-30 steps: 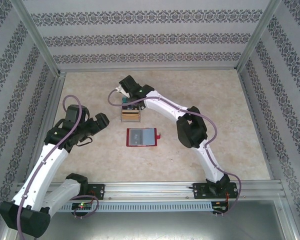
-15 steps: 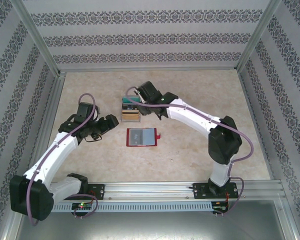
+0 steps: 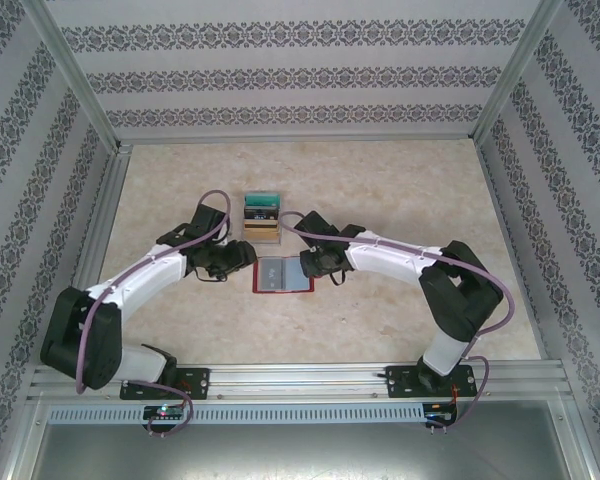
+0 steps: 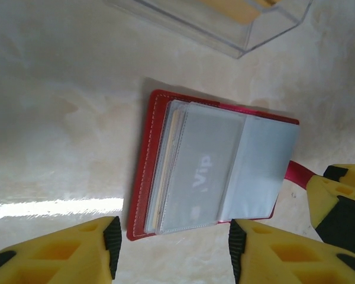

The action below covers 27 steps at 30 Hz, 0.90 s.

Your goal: Take the credit cards out of the card holder

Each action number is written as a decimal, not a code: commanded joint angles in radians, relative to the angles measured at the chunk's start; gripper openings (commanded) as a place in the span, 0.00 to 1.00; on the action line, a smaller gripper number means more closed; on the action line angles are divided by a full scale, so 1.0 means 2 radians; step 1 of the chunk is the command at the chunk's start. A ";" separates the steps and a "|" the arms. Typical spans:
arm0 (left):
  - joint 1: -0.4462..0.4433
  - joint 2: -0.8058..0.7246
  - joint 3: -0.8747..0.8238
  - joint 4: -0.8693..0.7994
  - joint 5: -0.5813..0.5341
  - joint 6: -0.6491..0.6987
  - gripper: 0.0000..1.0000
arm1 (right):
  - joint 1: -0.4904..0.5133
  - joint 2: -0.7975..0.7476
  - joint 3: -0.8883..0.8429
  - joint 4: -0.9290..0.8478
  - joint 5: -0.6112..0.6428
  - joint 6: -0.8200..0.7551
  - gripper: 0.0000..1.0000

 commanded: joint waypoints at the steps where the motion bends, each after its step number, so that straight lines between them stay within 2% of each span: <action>1: -0.017 0.025 0.016 0.031 0.006 0.009 0.51 | 0.003 -0.006 -0.018 0.019 -0.005 0.034 0.36; 10: -0.041 0.074 0.027 0.051 0.015 0.011 0.47 | 0.006 0.025 -0.019 0.035 -0.019 0.039 0.31; 18: -0.046 0.095 0.026 0.061 0.017 0.015 0.45 | 0.010 0.044 -0.018 0.036 -0.019 0.039 0.28; 21: -0.048 0.104 0.026 0.063 0.017 0.017 0.45 | 0.012 0.047 -0.017 0.036 -0.020 0.040 0.24; 27: -0.048 0.117 0.026 0.067 0.017 0.020 0.45 | 0.014 0.048 -0.013 0.034 -0.020 0.041 0.23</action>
